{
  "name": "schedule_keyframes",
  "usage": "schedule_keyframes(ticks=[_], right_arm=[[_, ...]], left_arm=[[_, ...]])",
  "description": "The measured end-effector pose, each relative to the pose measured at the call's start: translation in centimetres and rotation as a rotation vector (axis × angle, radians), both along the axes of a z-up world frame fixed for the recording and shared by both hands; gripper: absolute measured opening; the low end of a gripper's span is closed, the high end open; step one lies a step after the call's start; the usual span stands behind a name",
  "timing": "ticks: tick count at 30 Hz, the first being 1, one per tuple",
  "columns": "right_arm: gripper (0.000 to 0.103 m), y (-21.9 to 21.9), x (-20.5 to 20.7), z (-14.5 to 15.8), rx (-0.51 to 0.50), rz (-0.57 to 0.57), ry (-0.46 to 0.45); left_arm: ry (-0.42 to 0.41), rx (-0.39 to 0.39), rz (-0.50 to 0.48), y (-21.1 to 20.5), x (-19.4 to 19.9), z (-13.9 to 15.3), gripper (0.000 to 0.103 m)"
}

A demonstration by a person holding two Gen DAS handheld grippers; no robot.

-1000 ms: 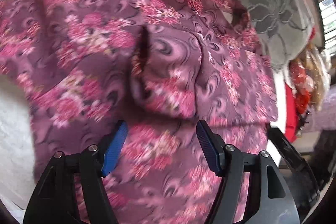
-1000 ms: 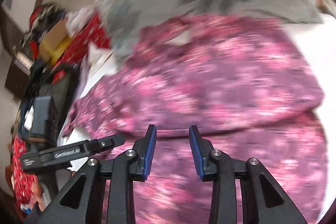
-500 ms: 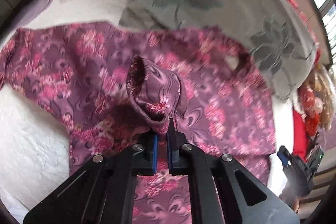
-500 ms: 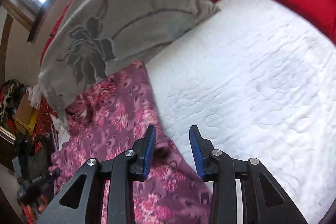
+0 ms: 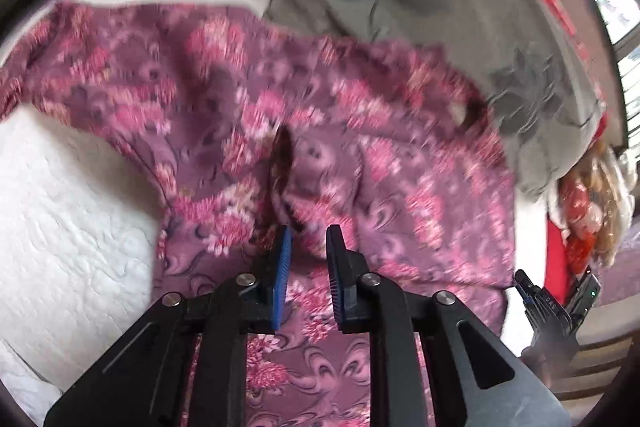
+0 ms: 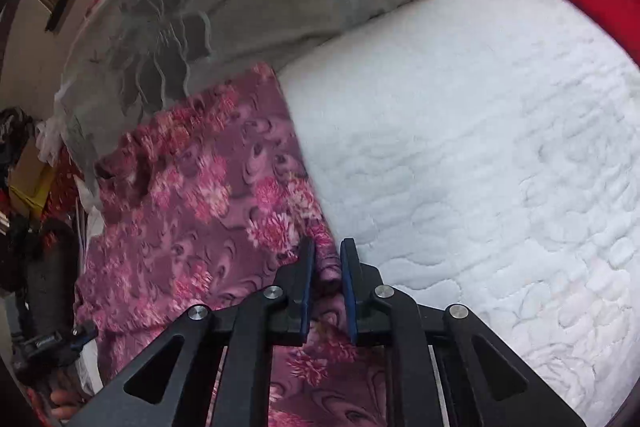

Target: Fold small clothes

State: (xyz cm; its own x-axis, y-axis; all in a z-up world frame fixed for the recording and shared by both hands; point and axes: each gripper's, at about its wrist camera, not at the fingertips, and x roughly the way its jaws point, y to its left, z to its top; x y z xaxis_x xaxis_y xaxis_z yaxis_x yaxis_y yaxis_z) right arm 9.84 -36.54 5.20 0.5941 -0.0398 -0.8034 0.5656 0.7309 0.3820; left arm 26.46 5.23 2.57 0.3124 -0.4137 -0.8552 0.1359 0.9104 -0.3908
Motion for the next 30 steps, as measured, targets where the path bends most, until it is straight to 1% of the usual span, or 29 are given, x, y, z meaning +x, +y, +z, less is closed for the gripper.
schedule_keyframes(ticks=[1, 2, 3, 4, 5, 6, 7, 8, 9, 11, 13, 15, 16, 17, 19, 21, 23, 24, 25, 26, 27, 28, 29, 30], right_arm=[[0.018, 0.5, -0.2, 1.2, -0.026, -0.01, -0.043], [0.018, 1.1, -0.1, 2.0, -0.032, -0.001, -0.08], [0.018, 1.8, 0.1, 2.7, -0.034, 0.017, -0.103], [0.018, 2.9, 0.6, 3.3, -0.039, 0.05, -0.109], [0.018, 3.8, 1.0, 3.7, -0.046, 0.081, -0.106], [0.018, 5.3, 1.6, 3.9, -0.06, 0.126, -0.096], [0.018, 6.5, 2.1, 4.0, -0.071, 0.157, -0.085], [0.018, 7.7, 2.5, 4.0, -0.079, 0.187, -0.076], [0.018, 9.2, 3.1, 3.9, -0.084, 0.229, -0.066], [0.018, 11.8, 4.5, 3.7, -0.09, 0.286, -0.056], [0.018, 14.7, 6.1, 3.0, -0.092, 0.338, -0.049], [0.018, 17.2, 7.9, 2.4, -0.086, 0.384, -0.035], [0.018, 19.0, 9.1, 2.0, -0.081, 0.412, -0.031], [0.018, 20.5, 9.9, 1.8, -0.078, 0.434, -0.03], [0.018, 23.6, 11.3, 1.4, -0.073, 0.482, -0.03], [0.018, 26.4, 12.7, 0.8, -0.079, 0.519, -0.034], [0.019, 28.4, 13.6, -0.2, -0.063, 0.555, -0.038], [0.027, 29.5, 14.0, -1.3, -0.051, 0.579, -0.021], [0.034, 30.2, 14.3, -2.2, -0.066, 0.58, 0.009], [0.034, 30.7, 14.0, -2.8, -0.111, 0.575, -0.002], [0.034, 31.2, 13.3, -2.9, -0.156, 0.57, -0.054], [0.035, 31.6, 12.7, -3.2, -0.195, 0.577, -0.082], [0.035, 31.8, 12.4, -3.4, -0.213, 0.577, -0.1], [0.035, 31.8, 12.3, -3.4, -0.213, 0.575, -0.103]], left_arm=[[-0.015, 0.007, -0.01, -0.4, 0.2, 0.5, 0.017], [-0.017, 0.014, -0.022, -1.0, 0.6, 0.6, 0.024], [-0.016, 0.028, -0.033, -1.7, 1.0, 0.3, 0.028], [-0.015, 0.057, -0.037, -2.4, 1.3, -0.3, 0.032], [-0.005, 0.088, -0.045, -3.0, 1.7, -1.1, 0.032], [0.025, 0.131, -0.056, -3.6, 2.2, -2.5, 0.032], [0.052, 0.148, -0.06, -3.9, 2.5, -3.5, 0.032], [0.043, 0.13, -0.052, -3.6, 2.5, -3.8, 0.032], [0.034, 0.114, -0.049, -3.3, 2.4, -3.5, 0.032], [0.044, 0.047, -0.051, -2.0, 2.2, -2.5, 0.032], [0.034, -0.006, -0.036, 0.3, 2.0, -1.3, 0.032], [-0.001, -0.026, -0.01, 3.4, 2.2, 0.2, 0.032], [-0.017, -0.028, 0.008, 5.1, 2.4, 0.9, 0.035], [-0.031, -0.026, 0.04, 7.3, 2.7, 1.5, 0.042], [-0.051, -0.019, 0.111, 11.7, 3.4, 2.2, 0.048], [-0.052, -0.008, 0.179, 15.8, 4.4, 2.4, 0.048], [-0.045, 0.01, 0.248, 19.3, 5.2, 2.2, 0.048], [-0.039, 0.022, 0.281, 20.9, 5.5, 1.8, 0.048], [-0.03, 0.039, 0.316, 22.9, 5.9, 1.7, 0.048], [-0.026, 0.053, 0.336, 24.2, 6.1, 1.5, 0.048], [-0.028, 0.064, 0.355, 25.3, 6.3, 1.6, 0.048], [-0.031, 0.076, 0.372, 26.6, 6.5, 1.5, 0.048], [-0.031, 0.092, 0.393, 28.0, 6.8, 1.5, 0.048], [-0.028, 0.101, 0.404, 28.2, 6.9, 1.4, 0.048]])
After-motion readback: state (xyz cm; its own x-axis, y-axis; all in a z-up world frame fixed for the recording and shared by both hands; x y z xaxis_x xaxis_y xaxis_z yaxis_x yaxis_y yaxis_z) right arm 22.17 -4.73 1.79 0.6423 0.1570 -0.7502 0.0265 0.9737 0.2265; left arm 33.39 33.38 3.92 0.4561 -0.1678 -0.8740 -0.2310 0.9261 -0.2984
